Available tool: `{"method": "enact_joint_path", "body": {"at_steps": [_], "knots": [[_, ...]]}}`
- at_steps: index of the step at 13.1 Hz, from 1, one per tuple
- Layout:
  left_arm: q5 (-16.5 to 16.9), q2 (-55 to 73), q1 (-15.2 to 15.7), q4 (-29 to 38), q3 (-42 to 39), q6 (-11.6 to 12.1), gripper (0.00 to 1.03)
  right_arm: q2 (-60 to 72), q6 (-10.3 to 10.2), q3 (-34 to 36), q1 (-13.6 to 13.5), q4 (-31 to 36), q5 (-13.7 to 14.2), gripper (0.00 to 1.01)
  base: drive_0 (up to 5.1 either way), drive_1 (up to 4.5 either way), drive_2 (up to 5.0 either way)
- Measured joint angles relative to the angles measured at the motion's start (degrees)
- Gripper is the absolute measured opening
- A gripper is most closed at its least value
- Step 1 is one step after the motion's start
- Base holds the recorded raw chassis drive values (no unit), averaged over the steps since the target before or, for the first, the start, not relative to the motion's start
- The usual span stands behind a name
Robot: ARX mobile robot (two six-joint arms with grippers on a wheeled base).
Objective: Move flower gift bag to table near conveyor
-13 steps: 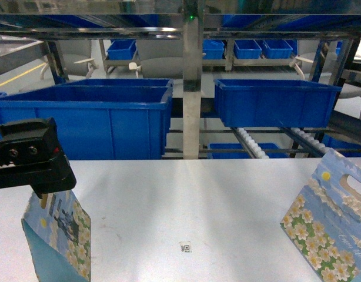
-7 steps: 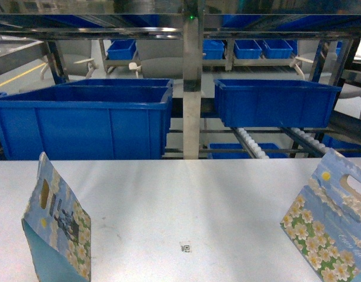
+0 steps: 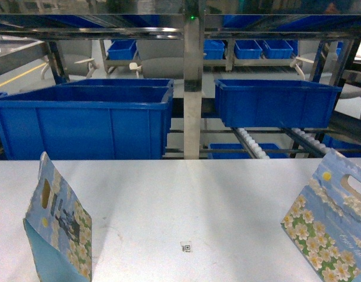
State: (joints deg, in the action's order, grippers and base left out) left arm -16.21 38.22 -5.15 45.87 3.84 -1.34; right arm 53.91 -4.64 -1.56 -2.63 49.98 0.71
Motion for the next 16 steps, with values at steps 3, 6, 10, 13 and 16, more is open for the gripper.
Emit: {"method": "enact_joint_path", "body": {"at_steps": [3,6,10,13,16], "knots": [[14.3,-7.8,5.3,-20.7,1.8,0.3,0.72,-11.2,3.7,0.3,2.7,-8.3,-0.7,0.59,0.0,0.00,0.0],[16.1,-13.2,5.0,-25.0,-0.3,0.3,0.30,-20.3,4.3,0.8,2.6,-17.0,-0.7,0.16,0.0,0.00,0.0],[16.1,-19.3,5.0,-26.9,-2.7,0.5,0.02,-30.7,4.5,0.8,2.6,-26.6,-0.7,0.02,0.0,0.00,0.0],[16.1,-23.9,5.0,-31.4,-3.0,0.5,0.02,-36.3,4.5,0.8,2.6,-32.3,-0.7,0.02,0.0,0.00,0.0],[16.1,-27.4,5.0,-34.9,-3.0,0.5,0.02,-40.7,4.5,0.8,2.6,-36.7,-0.7,0.02,0.0,0.00,0.0]]}}
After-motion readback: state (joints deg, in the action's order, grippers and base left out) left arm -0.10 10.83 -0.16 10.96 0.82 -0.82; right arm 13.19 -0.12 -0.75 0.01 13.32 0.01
